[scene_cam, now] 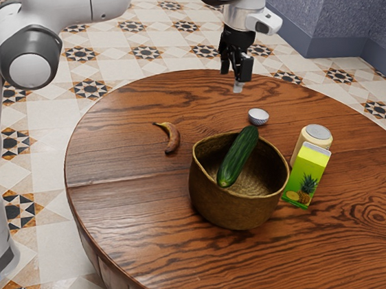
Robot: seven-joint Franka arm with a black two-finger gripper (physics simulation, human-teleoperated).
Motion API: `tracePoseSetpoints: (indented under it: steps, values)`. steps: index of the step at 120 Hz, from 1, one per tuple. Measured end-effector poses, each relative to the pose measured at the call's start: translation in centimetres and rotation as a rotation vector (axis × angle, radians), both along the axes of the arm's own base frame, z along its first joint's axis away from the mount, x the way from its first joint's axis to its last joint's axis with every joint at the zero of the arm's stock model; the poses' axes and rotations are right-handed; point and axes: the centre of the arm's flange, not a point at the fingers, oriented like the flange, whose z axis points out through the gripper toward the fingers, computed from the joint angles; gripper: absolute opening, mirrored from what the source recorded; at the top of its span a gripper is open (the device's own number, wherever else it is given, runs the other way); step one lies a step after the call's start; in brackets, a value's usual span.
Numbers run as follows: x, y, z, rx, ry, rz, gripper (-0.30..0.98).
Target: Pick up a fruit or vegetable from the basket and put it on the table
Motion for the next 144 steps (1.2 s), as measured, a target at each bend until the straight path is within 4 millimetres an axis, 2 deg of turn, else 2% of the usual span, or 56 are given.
tracePoseSetpoints:
  steps: [49,52,64,71,101,117,129,144]
  values:
    - [0.0,-0.3,0.1,-0.012,0.0,-0.015,0.69]
    - [-0.1,-1.2,0.1,-0.017,0.004,-0.013,0.69]
    - [-0.3,-6.7,0.1,-0.058,0.021,-0.017,0.69]
    - [0.0,-8.5,0.2,-0.073,0.021,0.004,0.68]
    - [2.6,-11.3,-1.3,-0.086,0.036,0.211,0.69]
    - [2.9,-14.4,-2.5,-0.082,0.058,0.321,0.69]
    - [3.8,-14.7,-4.4,-0.066,0.08,0.422,0.69]
    - [4.1,-14.5,-4.8,-0.051,0.077,0.526,0.69]
